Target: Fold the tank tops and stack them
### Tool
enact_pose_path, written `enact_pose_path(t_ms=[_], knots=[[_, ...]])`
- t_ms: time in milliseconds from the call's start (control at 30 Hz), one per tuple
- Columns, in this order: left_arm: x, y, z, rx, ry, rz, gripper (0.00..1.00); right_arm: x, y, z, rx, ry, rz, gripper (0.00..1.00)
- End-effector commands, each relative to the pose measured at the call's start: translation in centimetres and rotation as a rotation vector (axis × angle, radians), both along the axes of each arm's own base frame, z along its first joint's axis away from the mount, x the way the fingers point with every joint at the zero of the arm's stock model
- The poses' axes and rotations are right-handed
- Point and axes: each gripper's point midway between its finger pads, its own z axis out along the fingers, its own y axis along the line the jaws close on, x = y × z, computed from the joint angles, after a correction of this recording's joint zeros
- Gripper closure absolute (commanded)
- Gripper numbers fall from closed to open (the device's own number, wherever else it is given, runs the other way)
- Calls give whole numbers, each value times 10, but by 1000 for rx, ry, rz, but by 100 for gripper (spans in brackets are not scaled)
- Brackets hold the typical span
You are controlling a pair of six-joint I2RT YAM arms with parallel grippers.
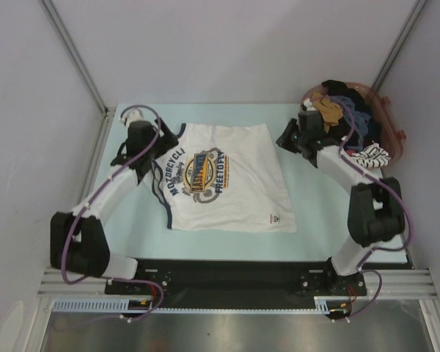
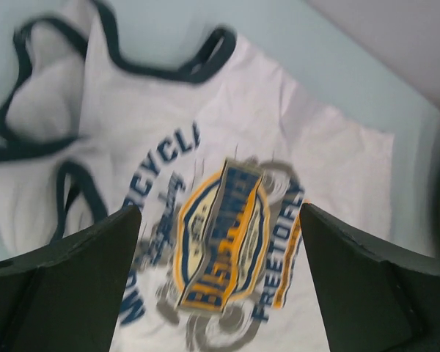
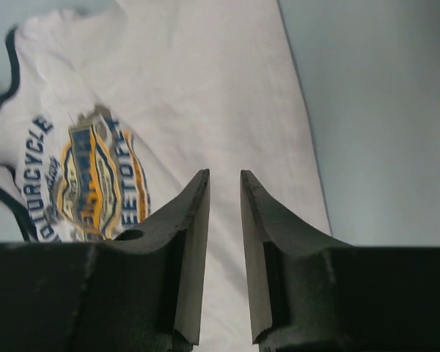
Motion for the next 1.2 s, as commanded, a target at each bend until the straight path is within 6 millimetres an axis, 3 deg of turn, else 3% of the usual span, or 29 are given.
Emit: enact_pose_path(t_ms=[0, 33, 67, 100, 133, 167, 200, 233, 267, 300, 333, 400, 467, 533, 867, 1033, 1167], knots=[[51, 15, 46, 116, -83, 32, 5, 54, 6, 25, -94, -66, 13, 71], [65, 16, 30, 141, -37, 22, 6, 64, 5, -7, -134, 13, 2, 71], [81, 15, 49, 143, -69, 16, 6, 88, 12, 22, -133, -50, 3, 68], [91, 13, 50, 158, -69, 2, 7, 99, 13, 16, -153, -41, 0, 68], [104, 14, 33, 202, -34, -18, 8, 106, 15, 14, -176, -26, 7, 67], [120, 12, 51, 218, -65, -21, 10, 128, 20, 8, -184, -29, 11, 66], [130, 12, 50, 238, -54, -27, 14, 138, 25, 9, -183, -32, 21, 66], [153, 8, 49, 260, -51, -43, 16, 142, 25, 2, -204, -4, 34, 66], [157, 9, 38, 278, -1, -54, 17, 150, 28, -34, -228, 56, 49, 66], [168, 5, 11, 291, 54, -80, 16, 166, 31, -11, -233, 16, 48, 66], [178, 3, 23, 302, 37, -91, 17, 172, 32, -21, -262, 27, 58, 66], [190, -1, 0, 312, 69, -118, 16, 194, 35, -30, -301, 10, 61, 66], [200, -6, 0, 309, 63, -142, 16, 199, 35, -40, -339, 18, 71, 61], [206, -10, -19, 307, 90, -165, 14, 206, 34, -56, -358, 20, 70, 55], [216, -19, -55, 302, 133, -206, 12, 204, 36, -110, -382, 73, 133, 57], [219, -22, -68, 290, 144, -214, 13, 203, 35, -125, -344, 104, 135, 67], [221, -23, -72, 292, 143, -223, 13, 207, 20, -120, -360, 100, 72, 91]])
